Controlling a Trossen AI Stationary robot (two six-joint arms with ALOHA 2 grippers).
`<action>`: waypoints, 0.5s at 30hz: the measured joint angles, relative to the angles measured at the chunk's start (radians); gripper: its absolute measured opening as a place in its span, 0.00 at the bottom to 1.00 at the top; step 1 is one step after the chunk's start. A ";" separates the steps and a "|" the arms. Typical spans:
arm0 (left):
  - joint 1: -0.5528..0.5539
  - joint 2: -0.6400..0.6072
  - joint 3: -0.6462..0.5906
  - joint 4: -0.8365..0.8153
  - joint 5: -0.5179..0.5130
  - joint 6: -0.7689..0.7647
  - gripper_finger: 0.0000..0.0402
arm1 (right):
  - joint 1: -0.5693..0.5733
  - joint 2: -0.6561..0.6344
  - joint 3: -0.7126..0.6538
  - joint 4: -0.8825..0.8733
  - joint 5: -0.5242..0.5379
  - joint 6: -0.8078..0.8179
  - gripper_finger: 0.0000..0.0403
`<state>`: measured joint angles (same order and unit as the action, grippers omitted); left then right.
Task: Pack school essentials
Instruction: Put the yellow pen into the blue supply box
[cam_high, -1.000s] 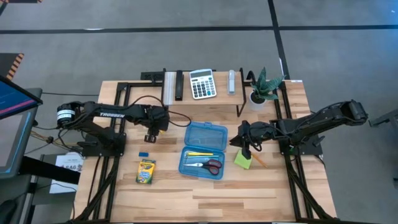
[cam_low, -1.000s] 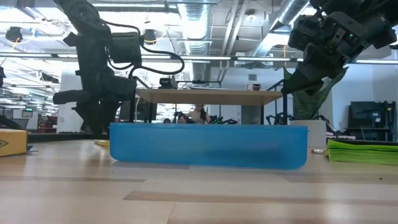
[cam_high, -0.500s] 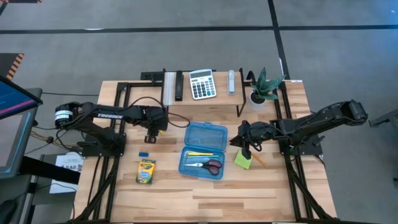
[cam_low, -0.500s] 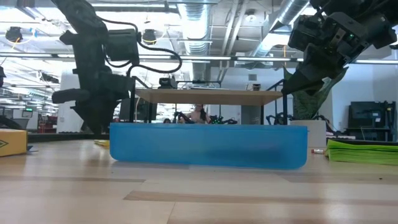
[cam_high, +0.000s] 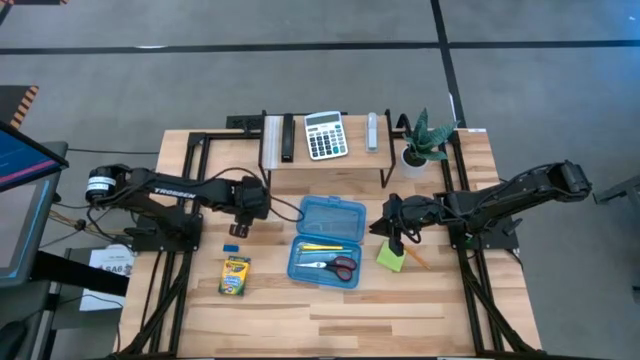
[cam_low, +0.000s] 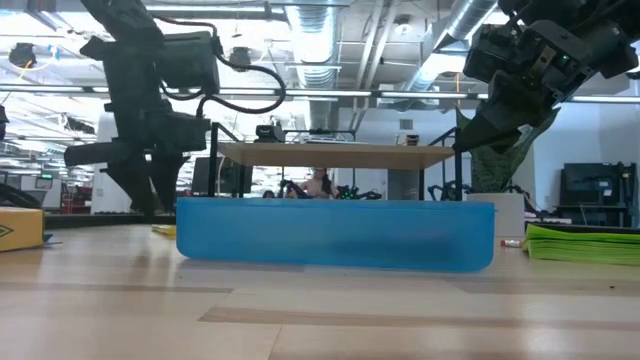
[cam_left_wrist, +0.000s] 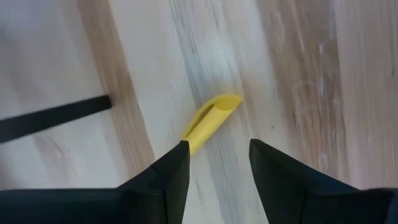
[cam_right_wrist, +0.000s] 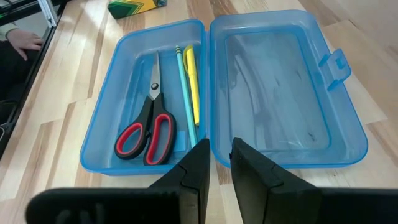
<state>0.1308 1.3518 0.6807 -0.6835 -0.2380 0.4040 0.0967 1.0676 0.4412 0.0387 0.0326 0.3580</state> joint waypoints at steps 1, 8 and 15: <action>-0.012 0.000 0.000 -0.002 -0.012 0.007 0.39 | 0.000 0.000 0.000 0.000 0.000 0.000 0.22; -0.058 0.000 0.000 -0.043 -0.036 0.019 0.39 | 0.000 0.000 0.000 0.000 0.000 0.000 0.22; -0.058 0.000 0.000 -0.040 -0.036 0.017 0.39 | 0.000 0.000 0.000 0.000 -0.001 0.017 0.22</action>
<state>0.0723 1.3518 0.6807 -0.7231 -0.2745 0.4206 0.0967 1.0676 0.4412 0.0387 0.0319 0.3747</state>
